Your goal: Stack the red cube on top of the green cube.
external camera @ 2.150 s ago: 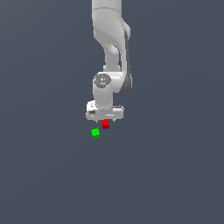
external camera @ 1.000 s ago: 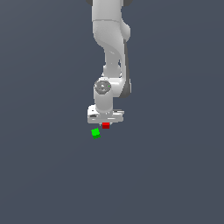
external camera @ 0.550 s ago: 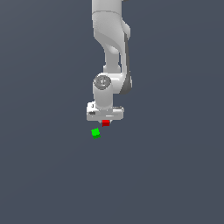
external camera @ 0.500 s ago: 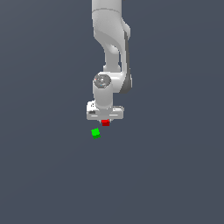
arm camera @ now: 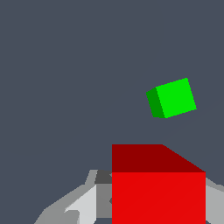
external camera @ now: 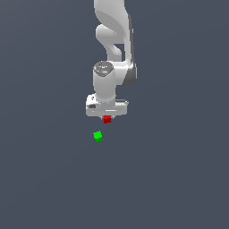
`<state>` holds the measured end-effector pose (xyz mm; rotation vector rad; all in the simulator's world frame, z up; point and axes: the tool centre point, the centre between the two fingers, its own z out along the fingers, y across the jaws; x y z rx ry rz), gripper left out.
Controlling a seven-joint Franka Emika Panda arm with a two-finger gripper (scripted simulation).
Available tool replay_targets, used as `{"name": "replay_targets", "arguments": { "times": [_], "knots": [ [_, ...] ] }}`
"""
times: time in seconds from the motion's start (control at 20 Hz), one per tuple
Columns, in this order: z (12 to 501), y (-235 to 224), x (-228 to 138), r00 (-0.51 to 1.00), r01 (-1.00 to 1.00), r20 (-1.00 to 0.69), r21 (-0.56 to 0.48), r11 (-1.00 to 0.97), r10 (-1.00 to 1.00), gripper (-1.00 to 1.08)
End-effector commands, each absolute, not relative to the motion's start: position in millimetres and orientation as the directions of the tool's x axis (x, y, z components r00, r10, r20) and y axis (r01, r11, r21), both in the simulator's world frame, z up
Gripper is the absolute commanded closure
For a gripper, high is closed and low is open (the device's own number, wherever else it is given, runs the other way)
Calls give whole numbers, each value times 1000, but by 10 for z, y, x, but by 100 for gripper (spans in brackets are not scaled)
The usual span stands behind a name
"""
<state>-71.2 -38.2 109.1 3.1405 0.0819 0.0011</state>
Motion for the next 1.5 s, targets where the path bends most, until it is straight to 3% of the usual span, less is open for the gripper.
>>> {"name": "replay_targets", "arguments": {
  "times": [0.0, 0.8, 1.45],
  "knots": [
    [1182, -382, -713, 999, 52, 0, 0, -999, 52, 108],
    [1151, -433, -648, 999, 52, 0, 0, -999, 52, 108],
    [728, -811, -214, 999, 52, 0, 0, -999, 52, 108]
  ]
}}
